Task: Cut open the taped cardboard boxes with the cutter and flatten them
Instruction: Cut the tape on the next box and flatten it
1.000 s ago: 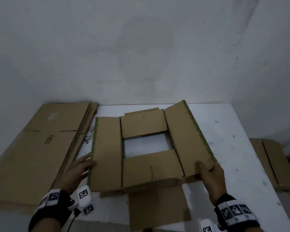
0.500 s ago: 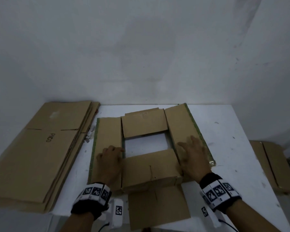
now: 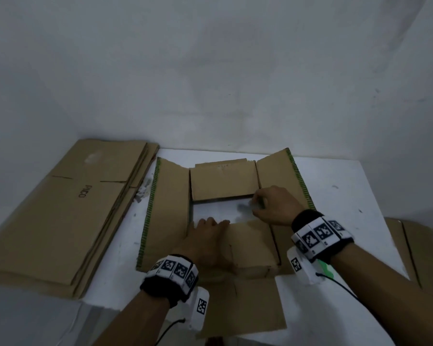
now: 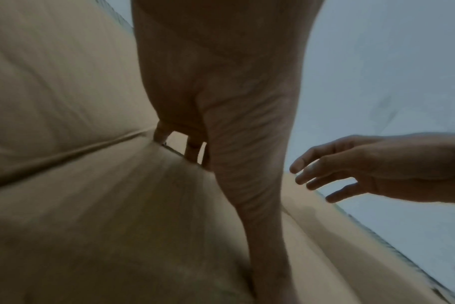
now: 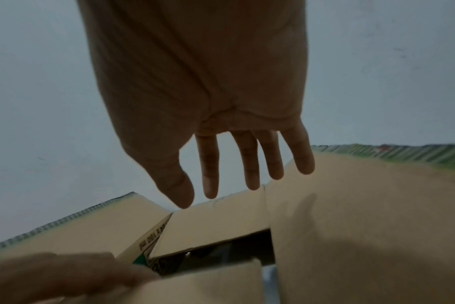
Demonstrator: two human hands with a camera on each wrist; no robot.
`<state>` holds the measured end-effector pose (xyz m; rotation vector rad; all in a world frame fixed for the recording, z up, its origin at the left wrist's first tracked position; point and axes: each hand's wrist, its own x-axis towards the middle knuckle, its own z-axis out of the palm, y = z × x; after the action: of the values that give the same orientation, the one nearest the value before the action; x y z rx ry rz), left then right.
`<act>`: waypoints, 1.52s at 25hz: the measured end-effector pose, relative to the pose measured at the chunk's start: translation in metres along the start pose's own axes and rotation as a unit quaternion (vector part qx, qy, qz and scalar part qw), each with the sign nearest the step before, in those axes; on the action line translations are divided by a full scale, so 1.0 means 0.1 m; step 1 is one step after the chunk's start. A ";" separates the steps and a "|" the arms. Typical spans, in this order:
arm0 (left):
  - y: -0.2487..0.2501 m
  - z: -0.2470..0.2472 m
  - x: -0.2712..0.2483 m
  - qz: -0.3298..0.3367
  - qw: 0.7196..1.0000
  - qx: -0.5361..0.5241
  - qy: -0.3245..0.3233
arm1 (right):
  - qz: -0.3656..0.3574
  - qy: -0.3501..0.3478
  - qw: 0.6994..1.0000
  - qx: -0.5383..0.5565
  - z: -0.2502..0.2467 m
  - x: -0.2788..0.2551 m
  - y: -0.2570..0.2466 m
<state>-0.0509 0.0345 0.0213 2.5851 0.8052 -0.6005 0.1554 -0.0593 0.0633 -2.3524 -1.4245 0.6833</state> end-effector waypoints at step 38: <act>-0.42 0.47 -0.40 -0.158 0.974 -0.148 -0.061 | 0.031 -0.105 0.990 -0.085 -0.80 1.81 -0.33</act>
<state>-0.1195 0.0276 -0.0074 2.1455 1.1787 -0.6638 0.2454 0.1150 0.1032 -2.5266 -1.5593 0.8823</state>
